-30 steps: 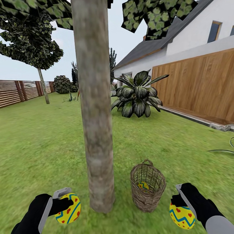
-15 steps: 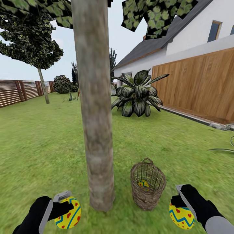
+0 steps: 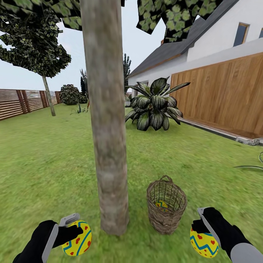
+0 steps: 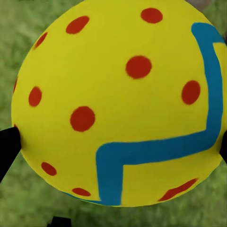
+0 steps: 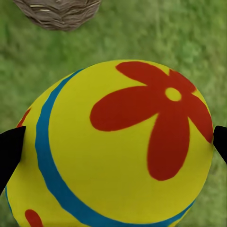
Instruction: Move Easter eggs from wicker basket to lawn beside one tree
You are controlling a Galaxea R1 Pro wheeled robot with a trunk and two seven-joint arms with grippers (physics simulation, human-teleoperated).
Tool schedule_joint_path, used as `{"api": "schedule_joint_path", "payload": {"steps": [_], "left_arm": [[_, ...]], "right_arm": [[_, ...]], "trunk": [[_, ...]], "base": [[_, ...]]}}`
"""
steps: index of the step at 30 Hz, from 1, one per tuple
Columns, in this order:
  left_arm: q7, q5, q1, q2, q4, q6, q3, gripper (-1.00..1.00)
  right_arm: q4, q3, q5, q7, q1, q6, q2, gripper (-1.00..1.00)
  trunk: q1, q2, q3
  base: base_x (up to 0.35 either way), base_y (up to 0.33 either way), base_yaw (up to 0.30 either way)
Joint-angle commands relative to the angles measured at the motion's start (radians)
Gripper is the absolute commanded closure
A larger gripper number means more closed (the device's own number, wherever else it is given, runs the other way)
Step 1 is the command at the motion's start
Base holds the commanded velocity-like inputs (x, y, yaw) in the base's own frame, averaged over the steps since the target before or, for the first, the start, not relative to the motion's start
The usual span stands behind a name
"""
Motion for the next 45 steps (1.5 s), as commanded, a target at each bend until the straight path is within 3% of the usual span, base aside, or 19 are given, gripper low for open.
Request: {"api": "schedule_joint_path", "payload": {"steps": [1,23,28,32,35,37,39,40,41,45], "left_arm": [[-0.001,0.005,-0.001,0.0,-0.001,0.005,0.002,1.0],[-0.001,0.006,-0.001,-0.006,0.024,0.001,0.0,1.0],[0.001,0.006,-0.005,-0.004,0.164,-0.106,0.0,1.0],[-0.001,0.007,-0.009,-0.001,0.241,-0.128,0.0,1.0],[0.001,0.006,-0.01,0.0,0.257,-0.247,0.001,1.0],[0.002,0.005,-0.01,0.004,0.257,-0.283,0.002,1.0],[0.003,0.006,-0.01,0.019,0.249,-0.304,0.003,1.0],[0.004,0.007,-0.011,0.024,0.249,-0.321,0.003,1.0],[0.008,0.026,-0.014,0.024,0.248,-0.338,0.003,1.0],[0.009,0.027,-0.022,0.021,0.253,-0.343,0.003,1.0]], "right_arm": [[-0.001,0.006,-0.01,-0.004,0.0,0.004,-0.002,1.0],[0.05,0.006,-0.009,-0.004,0.0,-0.004,0.004,1.0],[0.115,0.0,-0.009,-0.004,0.0,-0.098,0.026,1.0],[0.124,0.001,-0.008,-0.005,0.0,-0.106,0.043,1.0],[0.127,0.003,-0.009,-0.005,0.0,-0.165,0.055,1.0],[0.143,0.005,-0.008,-0.016,0.0,-0.183,0.076,1.0],[0.173,0.006,0.028,-0.184,0.0,-0.243,0.127,1.0],[0.173,0.006,0.033,-0.203,-0.001,-0.258,0.138,1.0],[0.156,0.007,0.037,-0.13,-0.001,-0.274,0.156,1.0],[0.149,0.006,0.039,-0.125,-0.002,-0.304,0.159,1.0]], "trunk": [[0.004,-0.008,-0.004],[0.088,-0.162,-0.073],[0.107,-0.197,-0.089],[0.123,-0.225,-0.101],[0.134,-0.246,-0.111],[0.142,-0.26,-0.117],[0.15,-0.274,-0.123],[0.153,-0.281,-0.127],[0.157,-0.288,-0.13],[0.173,-0.316,-0.142]], "base": [[0.0,0.0,0.0],[0.0,0.0,0.0],[0.0,0.0,0.0],[0.0,0.0,0.0],[0.0,0.0,0.0],[0.0,0.0,0.0],[0.0,0.0,0.0],[0.0,0.0,0.0],[0.0,0.0,0.0],[0.0,0.0,0.0]]}}
